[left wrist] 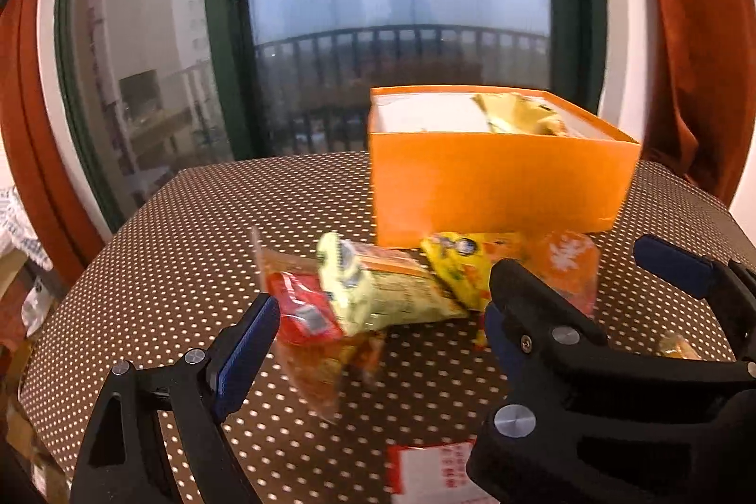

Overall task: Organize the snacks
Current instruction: 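Reach right gripper to green-yellow noodle packet while left gripper reaches clear red packet, then close right gripper on noodle packet while left gripper grasps clear red packet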

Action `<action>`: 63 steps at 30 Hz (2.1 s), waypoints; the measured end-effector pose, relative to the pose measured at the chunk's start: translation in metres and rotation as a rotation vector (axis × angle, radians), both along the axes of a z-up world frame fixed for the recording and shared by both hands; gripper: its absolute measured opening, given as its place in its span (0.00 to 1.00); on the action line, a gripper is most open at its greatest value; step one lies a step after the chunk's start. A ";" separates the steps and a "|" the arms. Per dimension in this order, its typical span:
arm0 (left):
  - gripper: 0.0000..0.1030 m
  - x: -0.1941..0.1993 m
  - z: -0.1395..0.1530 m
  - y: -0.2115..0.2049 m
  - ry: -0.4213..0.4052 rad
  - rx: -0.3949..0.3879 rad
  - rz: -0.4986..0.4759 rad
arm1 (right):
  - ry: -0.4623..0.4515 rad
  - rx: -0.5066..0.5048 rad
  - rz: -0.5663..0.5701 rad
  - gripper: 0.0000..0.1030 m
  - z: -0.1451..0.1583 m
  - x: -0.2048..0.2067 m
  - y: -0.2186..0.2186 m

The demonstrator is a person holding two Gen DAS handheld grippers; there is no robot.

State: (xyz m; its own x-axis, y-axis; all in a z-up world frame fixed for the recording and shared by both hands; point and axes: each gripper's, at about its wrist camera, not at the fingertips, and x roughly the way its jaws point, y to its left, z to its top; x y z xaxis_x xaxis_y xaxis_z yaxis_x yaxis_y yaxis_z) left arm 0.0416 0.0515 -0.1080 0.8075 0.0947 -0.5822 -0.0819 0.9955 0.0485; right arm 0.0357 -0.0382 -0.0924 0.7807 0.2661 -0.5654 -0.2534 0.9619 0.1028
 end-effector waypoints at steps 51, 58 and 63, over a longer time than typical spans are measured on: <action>0.44 0.063 -0.052 0.078 0.230 -0.182 -0.200 | 0.238 0.014 0.098 0.55 -0.053 0.071 0.102; 0.43 0.025 -0.050 0.070 0.222 -0.171 -0.188 | 0.239 0.010 0.112 0.51 -0.051 0.053 0.097; 0.43 -0.001 -0.048 0.066 0.220 -0.174 -0.180 | 0.222 0.005 0.111 0.33 -0.049 0.035 0.091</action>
